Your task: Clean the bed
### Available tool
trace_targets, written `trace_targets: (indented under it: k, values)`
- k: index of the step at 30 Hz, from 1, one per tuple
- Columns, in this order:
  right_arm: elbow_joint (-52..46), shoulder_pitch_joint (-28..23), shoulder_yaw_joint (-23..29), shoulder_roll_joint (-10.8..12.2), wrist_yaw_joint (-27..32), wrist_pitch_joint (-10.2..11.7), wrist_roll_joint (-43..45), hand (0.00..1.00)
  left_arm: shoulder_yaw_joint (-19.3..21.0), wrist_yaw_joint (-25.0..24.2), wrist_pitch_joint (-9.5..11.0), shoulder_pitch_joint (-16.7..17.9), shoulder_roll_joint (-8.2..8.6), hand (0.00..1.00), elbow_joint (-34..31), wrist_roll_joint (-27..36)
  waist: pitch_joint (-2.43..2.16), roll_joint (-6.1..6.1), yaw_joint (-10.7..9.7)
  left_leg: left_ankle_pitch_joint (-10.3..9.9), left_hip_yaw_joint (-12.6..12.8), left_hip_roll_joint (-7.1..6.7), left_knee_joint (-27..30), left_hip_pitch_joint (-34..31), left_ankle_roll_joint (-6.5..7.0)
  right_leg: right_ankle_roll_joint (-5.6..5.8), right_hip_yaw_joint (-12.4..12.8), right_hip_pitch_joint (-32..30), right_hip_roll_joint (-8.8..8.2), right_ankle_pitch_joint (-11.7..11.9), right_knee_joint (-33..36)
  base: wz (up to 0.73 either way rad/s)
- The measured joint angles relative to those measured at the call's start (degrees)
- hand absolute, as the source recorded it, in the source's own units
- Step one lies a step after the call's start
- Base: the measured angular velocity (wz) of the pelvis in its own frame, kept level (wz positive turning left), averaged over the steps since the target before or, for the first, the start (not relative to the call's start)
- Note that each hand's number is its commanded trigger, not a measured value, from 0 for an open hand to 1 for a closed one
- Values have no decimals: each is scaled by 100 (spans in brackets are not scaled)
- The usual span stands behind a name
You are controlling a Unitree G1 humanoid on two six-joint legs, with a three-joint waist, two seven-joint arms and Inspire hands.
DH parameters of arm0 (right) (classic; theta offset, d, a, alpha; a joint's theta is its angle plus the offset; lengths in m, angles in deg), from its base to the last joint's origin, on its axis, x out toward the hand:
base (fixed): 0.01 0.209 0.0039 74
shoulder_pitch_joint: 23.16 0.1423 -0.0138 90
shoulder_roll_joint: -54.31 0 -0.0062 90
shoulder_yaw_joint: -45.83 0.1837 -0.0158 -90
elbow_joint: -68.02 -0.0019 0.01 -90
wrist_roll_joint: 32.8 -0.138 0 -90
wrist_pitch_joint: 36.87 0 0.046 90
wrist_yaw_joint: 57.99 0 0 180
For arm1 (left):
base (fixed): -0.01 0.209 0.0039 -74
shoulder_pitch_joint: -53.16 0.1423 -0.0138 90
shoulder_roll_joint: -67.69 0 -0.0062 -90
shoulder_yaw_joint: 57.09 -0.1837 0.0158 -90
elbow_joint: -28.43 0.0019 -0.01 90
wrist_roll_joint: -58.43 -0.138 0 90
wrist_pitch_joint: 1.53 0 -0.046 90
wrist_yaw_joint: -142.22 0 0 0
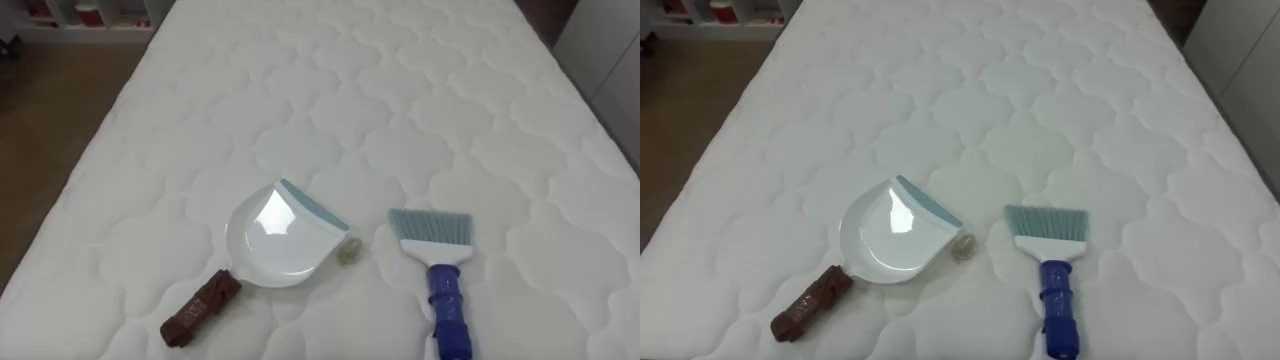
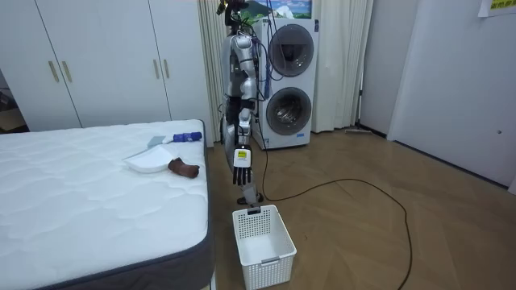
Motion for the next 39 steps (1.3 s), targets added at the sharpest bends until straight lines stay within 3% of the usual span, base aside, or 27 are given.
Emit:
trace_targets:
  k: [8, 19, 31, 34, 35, 39]
  values:
    - [14, -1, -1, 0, 25, 15, -15, 0, -1, 119, 0, 0, 1, 0, 0, 7, -22, -1, -16, 0, 2, 0, 10, 0, 0, 0, -1, 18, -1, 0, 0, 0]
    - [54, 4, -1, 2, 121, 71, -90, 0, -2, 571, 20, 1, 7, 0, 8, 17, -17, 18, -142, 0, 1, 1, 18, 53, 0, 0, 11, 82, -3, 0, -4, 0]
    - [165, 49, 0, -37, 224, 252, -222, 0, 125, 1512, 470, 8, -1, 0, -121, 480, -1, 13, -143, 1, -40, -5, 11, -7, 0, 0, -45, -17, -4, 0, -1, 1]
    - [152, 45, 1, -80, 269, 317, -250, 0, 341, 1883, 652, 37, 2, 0, -401, 612, -11, 2, -116, 1, -46, -4, 16, -44, -1, 0, -94, -53, -6, 0, -1, 0]
    - [138, 58, 3, -94, 270, 342, -247, 0, 421, 2016, 744, 38, 0, 0, -563, 698, -37, -20, -100, 15, -41, -7, 15, -87, 0, -1, -80, -109, -10, 0, 2, -3]
    - [81, 121, 9, -99, 274, 514, -246, 0, 505, 2389, 994, 18, -23, 0, -1158, 802, -39, -5, 16, 50, 6, -10, 14, -84, -2, -1, -85, -139, -19, 1, -6, -5]
